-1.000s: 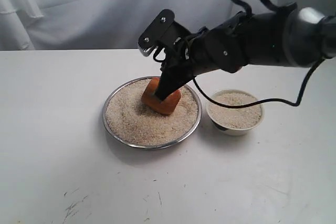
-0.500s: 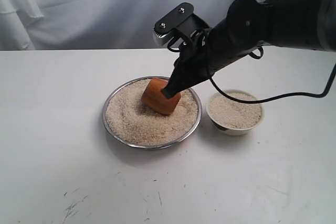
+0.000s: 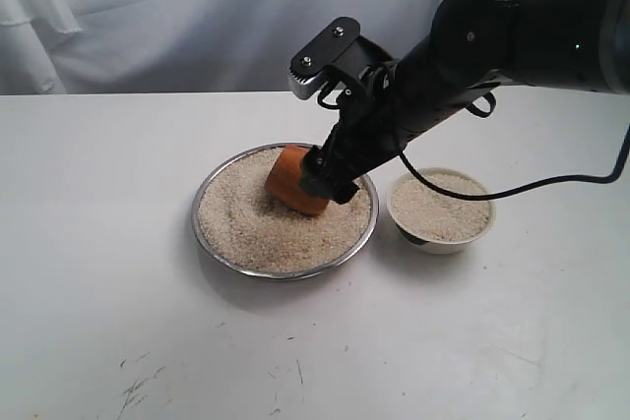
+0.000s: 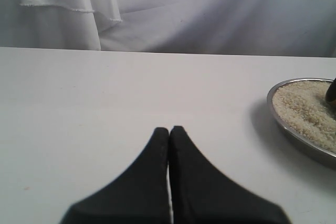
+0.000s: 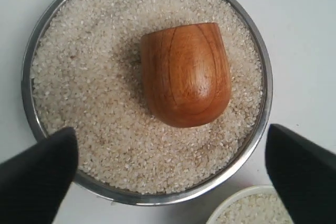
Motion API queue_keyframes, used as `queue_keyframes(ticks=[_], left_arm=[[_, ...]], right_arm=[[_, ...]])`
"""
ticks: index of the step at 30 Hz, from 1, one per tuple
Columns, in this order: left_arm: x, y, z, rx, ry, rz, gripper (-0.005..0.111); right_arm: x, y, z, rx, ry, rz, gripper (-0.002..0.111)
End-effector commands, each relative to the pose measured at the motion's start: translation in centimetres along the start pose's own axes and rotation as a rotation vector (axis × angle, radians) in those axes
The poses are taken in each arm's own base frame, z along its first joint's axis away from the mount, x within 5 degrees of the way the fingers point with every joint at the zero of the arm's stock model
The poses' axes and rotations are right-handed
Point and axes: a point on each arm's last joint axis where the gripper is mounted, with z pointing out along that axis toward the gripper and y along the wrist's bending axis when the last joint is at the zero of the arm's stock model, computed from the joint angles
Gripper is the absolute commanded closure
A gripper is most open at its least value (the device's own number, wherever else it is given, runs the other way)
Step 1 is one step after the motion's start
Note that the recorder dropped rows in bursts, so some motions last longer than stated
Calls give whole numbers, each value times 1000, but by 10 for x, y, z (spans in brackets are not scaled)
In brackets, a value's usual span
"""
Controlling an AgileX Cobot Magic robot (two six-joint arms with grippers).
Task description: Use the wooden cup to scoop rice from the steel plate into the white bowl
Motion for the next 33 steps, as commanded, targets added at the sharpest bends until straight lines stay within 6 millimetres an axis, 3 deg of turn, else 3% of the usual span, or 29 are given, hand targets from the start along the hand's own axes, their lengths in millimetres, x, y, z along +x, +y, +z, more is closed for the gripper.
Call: queue_keyframes(ticks=[1,10,19,27,33], left_arm=[[1,0,0,2,-7,-4,107],[1,0,0,2,-7,-4,107],[1,0,0,2,-7,-4,107],[1,0,0,2,-7,-4,107],[1,0,0,2,-7,-4,107]], right_arm=[[-6,-2,-5,24,-55,8,9],[-13,-2,-5,7,-126,146,9],[-6,2,-3,-39,-56,136,9],[2,-40,-3,7,-63,143,9],[8,-69,-1,-238,-179,64,9]])
